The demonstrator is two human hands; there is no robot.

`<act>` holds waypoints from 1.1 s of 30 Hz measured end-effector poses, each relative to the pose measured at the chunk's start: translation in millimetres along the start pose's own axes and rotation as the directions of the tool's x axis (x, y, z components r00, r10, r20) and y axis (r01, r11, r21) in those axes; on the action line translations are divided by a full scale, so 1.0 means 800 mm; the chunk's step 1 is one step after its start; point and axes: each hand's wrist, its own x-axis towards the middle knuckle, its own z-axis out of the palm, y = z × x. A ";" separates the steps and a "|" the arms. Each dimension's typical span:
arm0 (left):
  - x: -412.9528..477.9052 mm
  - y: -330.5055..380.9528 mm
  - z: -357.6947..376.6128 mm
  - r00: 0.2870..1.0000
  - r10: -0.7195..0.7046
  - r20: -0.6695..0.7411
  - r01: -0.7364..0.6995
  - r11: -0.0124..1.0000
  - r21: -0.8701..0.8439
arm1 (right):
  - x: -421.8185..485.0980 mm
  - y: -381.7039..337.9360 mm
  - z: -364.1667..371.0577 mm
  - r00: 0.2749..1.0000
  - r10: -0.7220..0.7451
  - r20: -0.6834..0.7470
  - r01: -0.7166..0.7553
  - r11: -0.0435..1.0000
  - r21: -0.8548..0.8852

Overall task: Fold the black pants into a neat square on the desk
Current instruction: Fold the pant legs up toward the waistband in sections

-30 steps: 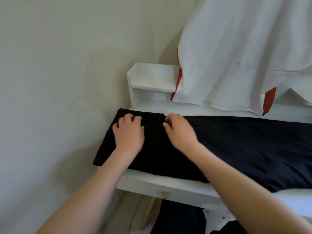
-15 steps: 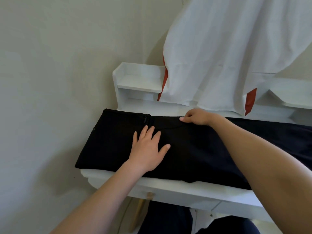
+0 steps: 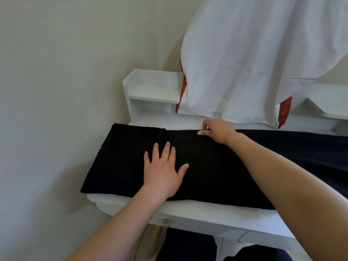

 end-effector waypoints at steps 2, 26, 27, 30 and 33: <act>0.004 0.003 -0.002 0.999 -0.009 0.050 0.006 0.998 0.055 | -0.009 0.005 0.008 0.994 0.006 -0.106 -0.008 1.000 -0.020; -0.003 0.123 0.006 0.929 0.308 0.203 -0.277 0.946 -0.170 | -0.075 0.102 -0.030 0.963 0.153 -0.222 -0.180 0.978 -0.108; -0.002 0.124 0.006 0.930 0.304 0.208 -0.272 0.947 -0.168 | -0.075 0.100 -0.025 0.962 0.179 -0.205 -0.206 0.971 -0.122; 0.000 0.125 0.002 0.936 0.304 0.176 -0.271 0.944 -0.187 | -0.080 0.096 -0.014 0.952 0.220 -0.212 -0.241 0.968 -0.078; 0.013 0.128 -0.009 0.958 0.286 -0.030 -0.283 0.920 -0.272 | -0.096 0.091 -0.025 0.960 0.202 -0.195 -0.220 0.973 -0.073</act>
